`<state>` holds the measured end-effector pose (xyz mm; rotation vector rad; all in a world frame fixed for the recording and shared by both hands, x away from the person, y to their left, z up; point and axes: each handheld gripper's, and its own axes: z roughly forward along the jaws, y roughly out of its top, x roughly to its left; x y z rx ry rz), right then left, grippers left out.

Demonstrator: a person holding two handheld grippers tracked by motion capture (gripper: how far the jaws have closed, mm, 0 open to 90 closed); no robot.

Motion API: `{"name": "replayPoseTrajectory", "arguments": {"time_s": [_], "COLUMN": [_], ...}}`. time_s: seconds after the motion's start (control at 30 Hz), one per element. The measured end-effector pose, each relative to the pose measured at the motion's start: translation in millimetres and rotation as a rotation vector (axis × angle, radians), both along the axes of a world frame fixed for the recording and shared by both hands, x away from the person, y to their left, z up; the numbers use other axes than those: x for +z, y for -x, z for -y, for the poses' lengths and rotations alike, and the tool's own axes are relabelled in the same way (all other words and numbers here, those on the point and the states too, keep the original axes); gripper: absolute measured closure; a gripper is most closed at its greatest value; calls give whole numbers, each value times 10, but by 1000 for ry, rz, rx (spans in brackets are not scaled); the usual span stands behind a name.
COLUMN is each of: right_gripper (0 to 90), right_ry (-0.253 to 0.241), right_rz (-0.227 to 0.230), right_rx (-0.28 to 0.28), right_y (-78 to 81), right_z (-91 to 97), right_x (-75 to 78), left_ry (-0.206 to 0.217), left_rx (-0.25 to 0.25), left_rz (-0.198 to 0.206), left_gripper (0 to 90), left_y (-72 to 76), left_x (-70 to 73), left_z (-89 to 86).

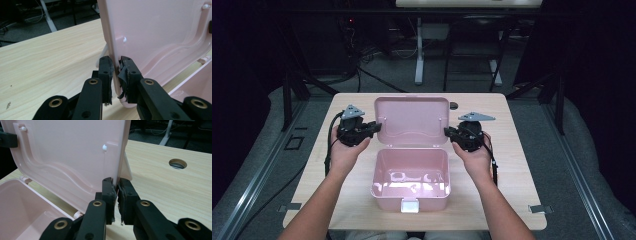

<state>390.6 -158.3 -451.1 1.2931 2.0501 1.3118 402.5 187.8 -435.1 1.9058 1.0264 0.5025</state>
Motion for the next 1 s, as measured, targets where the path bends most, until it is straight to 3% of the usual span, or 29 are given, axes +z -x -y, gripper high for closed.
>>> {"name": "replayPoseTrajectory", "arguments": {"time_s": [0.83,1.0], "right_gripper": [827,829], "right_ry": [-16,-26], "right_rz": [-14,-23], "right_rx": [-3,-8], "right_y": [-62,-71], "right_z": [4,5], "right_x": [-42,-45], "left_ry": [29,35], "left_rx": [9,14], "left_rz": [-18,-19], "left_gripper": [807,748], "left_y": [-79,-66], "left_x": [-99,-102], "left_z": [3,5]}}
